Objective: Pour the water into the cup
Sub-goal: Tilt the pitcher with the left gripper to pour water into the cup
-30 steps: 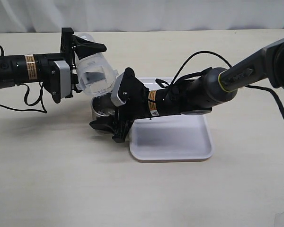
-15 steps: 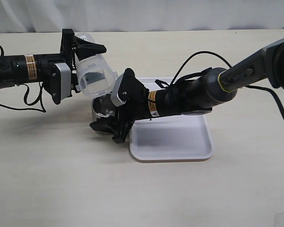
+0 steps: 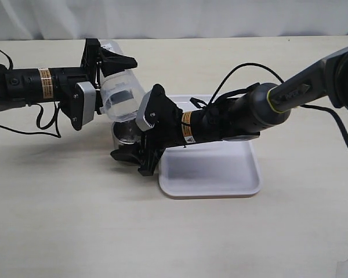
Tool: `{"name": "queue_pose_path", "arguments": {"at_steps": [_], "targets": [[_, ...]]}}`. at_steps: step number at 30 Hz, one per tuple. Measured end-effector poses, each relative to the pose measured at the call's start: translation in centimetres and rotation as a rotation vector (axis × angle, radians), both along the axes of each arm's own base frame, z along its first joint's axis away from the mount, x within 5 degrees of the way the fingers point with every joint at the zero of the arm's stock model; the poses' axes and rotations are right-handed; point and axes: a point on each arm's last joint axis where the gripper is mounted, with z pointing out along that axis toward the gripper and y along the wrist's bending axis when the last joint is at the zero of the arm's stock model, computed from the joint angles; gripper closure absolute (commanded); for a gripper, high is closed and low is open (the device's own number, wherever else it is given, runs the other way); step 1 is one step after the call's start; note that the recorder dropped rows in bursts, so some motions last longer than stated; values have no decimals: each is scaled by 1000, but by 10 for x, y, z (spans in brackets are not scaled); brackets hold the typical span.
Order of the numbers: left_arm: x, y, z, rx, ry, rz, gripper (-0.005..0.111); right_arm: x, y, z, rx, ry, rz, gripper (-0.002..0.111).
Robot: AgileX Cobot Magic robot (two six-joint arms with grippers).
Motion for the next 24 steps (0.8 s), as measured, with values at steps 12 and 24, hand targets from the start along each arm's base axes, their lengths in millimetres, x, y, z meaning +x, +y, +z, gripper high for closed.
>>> {"name": "queue_pose_path", "arguments": {"at_steps": [12,24], "targets": [[0,0,2,24,-47,-10,107,0,0,-1,-8,3,-5,104],[1,-2,3,42,-101,-20,107,1,0,-1,-10,2,-11,104]]}}
